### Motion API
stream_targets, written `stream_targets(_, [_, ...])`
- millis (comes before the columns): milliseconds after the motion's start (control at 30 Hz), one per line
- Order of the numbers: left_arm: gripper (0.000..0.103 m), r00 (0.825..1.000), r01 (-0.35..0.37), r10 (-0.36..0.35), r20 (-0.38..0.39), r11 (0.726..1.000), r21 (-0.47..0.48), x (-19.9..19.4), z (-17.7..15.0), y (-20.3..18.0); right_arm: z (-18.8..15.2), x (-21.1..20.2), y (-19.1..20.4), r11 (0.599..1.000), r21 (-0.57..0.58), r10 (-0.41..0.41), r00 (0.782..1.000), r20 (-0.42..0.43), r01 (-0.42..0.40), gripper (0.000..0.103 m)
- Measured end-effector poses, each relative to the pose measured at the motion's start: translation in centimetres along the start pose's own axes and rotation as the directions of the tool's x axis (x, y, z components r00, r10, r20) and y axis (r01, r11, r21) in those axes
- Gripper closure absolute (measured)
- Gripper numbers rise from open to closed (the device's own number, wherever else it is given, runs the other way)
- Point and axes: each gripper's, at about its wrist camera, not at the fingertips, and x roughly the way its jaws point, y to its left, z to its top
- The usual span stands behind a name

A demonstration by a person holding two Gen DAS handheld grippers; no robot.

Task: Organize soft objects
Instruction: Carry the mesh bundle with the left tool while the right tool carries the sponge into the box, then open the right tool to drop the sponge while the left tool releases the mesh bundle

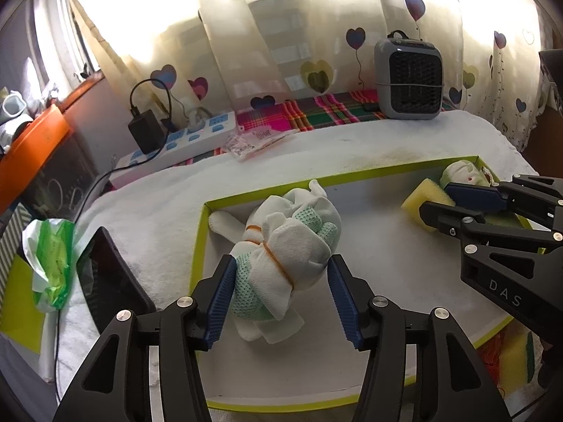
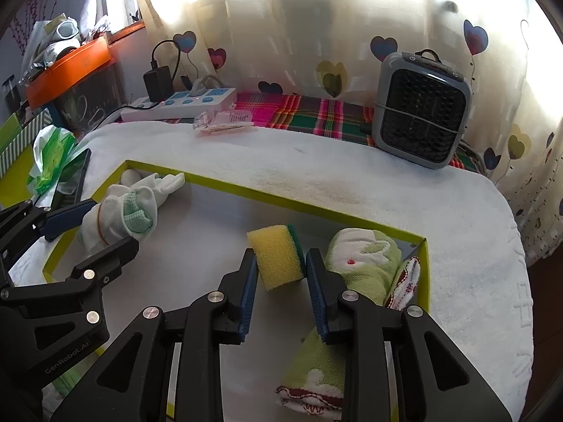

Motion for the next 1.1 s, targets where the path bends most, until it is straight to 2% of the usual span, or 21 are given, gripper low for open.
stream_targets(167, [0.048,1.0,0.011,-0.011,-0.002,1.0,-0.014,0.0,0.1,0.2,0.0,0.0,0.2,1.0,-0.009,-0.002,1.0,0.003,0.002,0.069])
stream_targets(300, [0.046,1.0,0.017,-0.017,-0.002,1.0,-0.025,-0.1,0.1,0.3,0.0,0.0,0.3,1.0,-0.011,-0.003,1.0,0.009,0.003,0.058])
stream_targets(733, [0.044,0.997,0.066,-0.064,0.031,0.996,-0.059,-1.3,0.1,0.9,-0.1,-0.7,0.4,1.0,-0.002,0.002,1.0,0.02,-0.002,0.046])
stream_targets(1100, [0.043,0.998,0.066,-0.064,0.027,0.995,-0.08,-1.6,-0.2,1.5,-0.3,-1.4,0.4,1.0,0.021,0.008,1.0,0.029,-0.009,0.042])
